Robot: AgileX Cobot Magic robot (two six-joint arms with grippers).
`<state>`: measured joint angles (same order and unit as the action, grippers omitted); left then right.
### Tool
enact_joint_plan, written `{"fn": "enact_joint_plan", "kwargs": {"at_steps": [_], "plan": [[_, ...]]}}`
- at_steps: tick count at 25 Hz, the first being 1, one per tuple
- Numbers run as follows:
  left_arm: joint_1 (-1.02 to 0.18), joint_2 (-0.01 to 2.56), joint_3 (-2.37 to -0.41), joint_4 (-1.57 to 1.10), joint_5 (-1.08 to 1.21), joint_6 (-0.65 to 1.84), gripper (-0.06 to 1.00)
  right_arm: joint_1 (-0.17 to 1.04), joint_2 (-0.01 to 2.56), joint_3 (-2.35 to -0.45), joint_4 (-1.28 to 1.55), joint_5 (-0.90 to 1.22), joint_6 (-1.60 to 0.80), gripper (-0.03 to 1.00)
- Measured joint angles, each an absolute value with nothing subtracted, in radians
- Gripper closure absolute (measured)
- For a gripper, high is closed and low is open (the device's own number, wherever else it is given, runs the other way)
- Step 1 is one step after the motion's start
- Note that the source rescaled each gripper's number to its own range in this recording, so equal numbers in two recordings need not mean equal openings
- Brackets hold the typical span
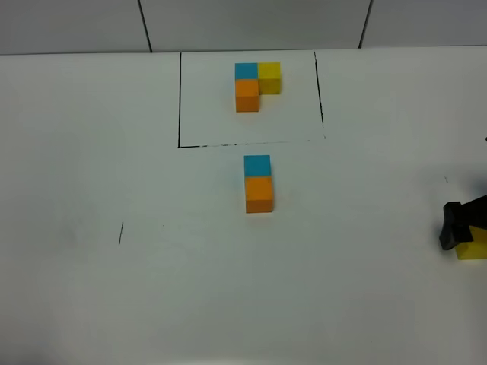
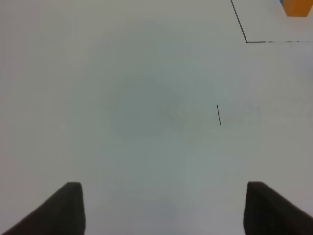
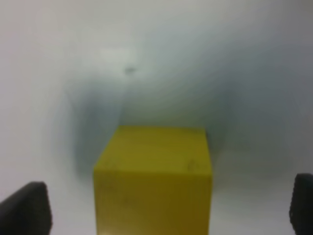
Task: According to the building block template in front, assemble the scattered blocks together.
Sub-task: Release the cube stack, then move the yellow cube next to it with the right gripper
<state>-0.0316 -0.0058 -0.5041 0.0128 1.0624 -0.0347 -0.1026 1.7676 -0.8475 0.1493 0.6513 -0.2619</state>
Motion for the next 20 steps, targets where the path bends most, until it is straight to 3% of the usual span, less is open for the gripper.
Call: {"fn": "enact_joint_plan", "kwargs": {"at_steps": [10, 16, 20], "plan": [[-0.032, -0.006, -0.504, 0.013, 1.062, -0.035, 0.48, -0.103, 1.793, -0.847, 0.156, 0.638, -0.265, 0.04], [-0.032, -0.006, -0.504, 0.013, 1.062, -0.035, 0.48, -0.103, 1.793, -0.847, 0.158, 0.627, -0.265, 0.27], [-0.032, -0.006, -0.504, 0.013, 1.062, -0.035, 0.48, -0.103, 1.793, -0.847, 0.16, 0.624, -0.265, 0.52]]}}
